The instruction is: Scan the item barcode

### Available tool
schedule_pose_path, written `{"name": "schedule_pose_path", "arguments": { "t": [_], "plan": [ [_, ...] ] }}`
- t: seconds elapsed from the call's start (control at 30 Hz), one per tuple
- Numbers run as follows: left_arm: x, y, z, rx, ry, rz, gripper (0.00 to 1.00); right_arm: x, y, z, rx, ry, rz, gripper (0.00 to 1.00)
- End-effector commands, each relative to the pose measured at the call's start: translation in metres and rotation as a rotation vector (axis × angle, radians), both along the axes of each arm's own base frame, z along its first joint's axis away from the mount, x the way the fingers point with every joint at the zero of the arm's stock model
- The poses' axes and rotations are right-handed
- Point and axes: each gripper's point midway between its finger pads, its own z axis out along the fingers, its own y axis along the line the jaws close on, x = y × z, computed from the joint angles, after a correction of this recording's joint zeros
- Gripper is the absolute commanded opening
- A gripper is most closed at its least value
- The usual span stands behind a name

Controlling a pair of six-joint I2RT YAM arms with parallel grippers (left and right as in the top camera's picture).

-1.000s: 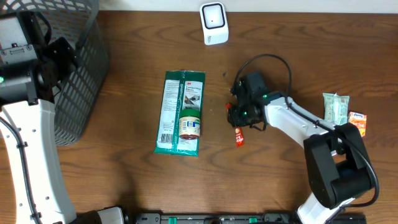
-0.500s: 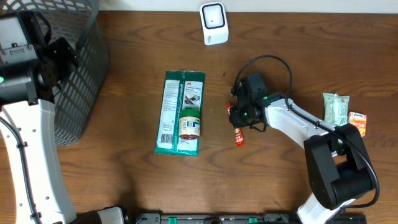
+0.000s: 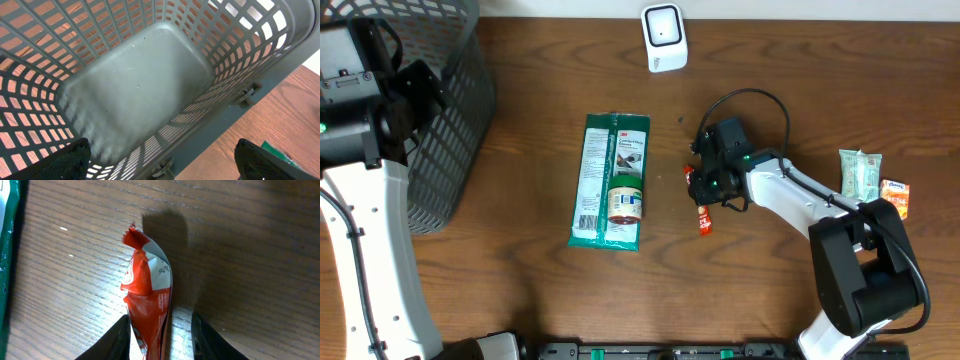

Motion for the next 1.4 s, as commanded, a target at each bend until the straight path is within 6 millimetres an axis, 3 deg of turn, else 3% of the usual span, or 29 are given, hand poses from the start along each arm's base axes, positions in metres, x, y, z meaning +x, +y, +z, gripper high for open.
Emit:
{"name": "schedule_pose_path", "arguments": {
  "t": [0.0, 0.3, 0.6, 0.7, 0.83, 1.1, 1.37],
  "plan": [
    [-0.001, 0.004, 0.002, 0.016, 0.001, 0.006, 0.92, -0.009, -0.002, -0.006, -0.018, 0.019, 0.009, 0.34],
    [-0.001, 0.004, 0.002, 0.016, 0.000, 0.006, 0.92, -0.005, -0.001, 0.021, -0.012, 0.005, 0.009, 0.35],
    [-0.001, 0.004, 0.002, 0.016, 0.001, 0.006, 0.92, -0.009, -0.002, 0.054, 0.007, -0.040, 0.008, 0.59],
    [-0.001, 0.004, 0.002, 0.016, 0.000, 0.006, 0.92, -0.012, -0.004, 0.053, 0.000, -0.027, 0.009, 0.70],
    [-0.001, 0.004, 0.002, 0.016, 0.001, 0.006, 0.92, -0.016, -0.005, 0.051, -0.007, -0.010, 0.009, 0.72],
    [-0.001, 0.004, 0.002, 0.016, 0.001, 0.006, 0.92, -0.026, -0.009, 0.042, -0.018, 0.018, 0.009, 0.70],
    [-0.001, 0.004, 0.002, 0.016, 0.001, 0.006, 0.92, -0.048, -0.019, 0.012, -0.036, 0.060, 0.009, 0.61]
  ]
}}
